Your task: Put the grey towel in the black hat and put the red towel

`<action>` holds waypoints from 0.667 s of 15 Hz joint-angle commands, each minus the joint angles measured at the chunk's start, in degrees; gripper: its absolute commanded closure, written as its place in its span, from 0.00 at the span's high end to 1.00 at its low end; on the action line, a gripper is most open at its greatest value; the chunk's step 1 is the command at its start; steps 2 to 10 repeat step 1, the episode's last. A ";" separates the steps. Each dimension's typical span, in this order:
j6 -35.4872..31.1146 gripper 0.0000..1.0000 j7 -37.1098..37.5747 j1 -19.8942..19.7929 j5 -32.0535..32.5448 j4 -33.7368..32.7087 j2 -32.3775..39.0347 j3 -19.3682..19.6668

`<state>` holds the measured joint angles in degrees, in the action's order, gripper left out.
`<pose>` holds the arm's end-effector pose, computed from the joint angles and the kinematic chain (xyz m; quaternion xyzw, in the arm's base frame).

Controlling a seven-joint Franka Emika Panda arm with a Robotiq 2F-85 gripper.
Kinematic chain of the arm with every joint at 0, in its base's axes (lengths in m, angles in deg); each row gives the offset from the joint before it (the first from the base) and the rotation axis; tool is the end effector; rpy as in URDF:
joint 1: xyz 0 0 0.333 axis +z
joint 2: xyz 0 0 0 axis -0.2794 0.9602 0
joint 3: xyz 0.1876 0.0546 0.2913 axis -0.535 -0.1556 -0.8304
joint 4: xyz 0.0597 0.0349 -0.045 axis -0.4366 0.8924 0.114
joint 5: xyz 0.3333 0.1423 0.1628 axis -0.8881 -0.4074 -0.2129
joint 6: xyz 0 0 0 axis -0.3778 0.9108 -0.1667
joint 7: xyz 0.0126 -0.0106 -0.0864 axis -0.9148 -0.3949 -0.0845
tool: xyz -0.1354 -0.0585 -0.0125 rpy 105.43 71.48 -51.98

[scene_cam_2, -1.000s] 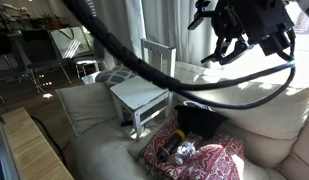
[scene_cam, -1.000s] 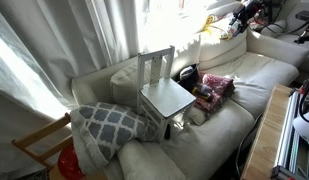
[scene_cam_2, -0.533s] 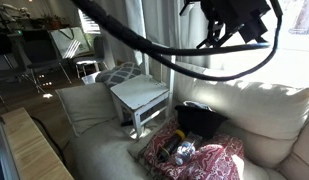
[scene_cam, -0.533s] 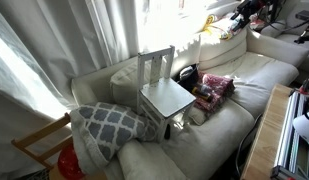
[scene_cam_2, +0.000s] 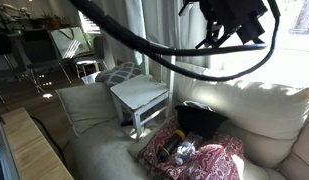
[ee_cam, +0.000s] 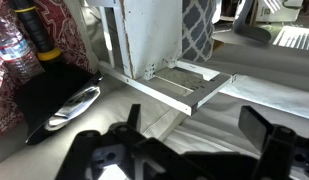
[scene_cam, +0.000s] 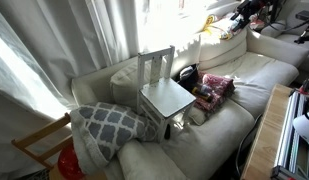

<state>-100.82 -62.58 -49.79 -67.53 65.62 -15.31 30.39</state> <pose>0.4401 -0.3708 0.3293 -0.8858 0.1400 -0.1297 0.4230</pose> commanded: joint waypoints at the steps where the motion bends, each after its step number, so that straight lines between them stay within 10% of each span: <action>1: 0.25 1.00 -0.03 0.40 -0.12 -0.23 0.18 0.50; 10: 0.25 1.00 -0.03 0.40 -0.12 -0.23 0.18 0.50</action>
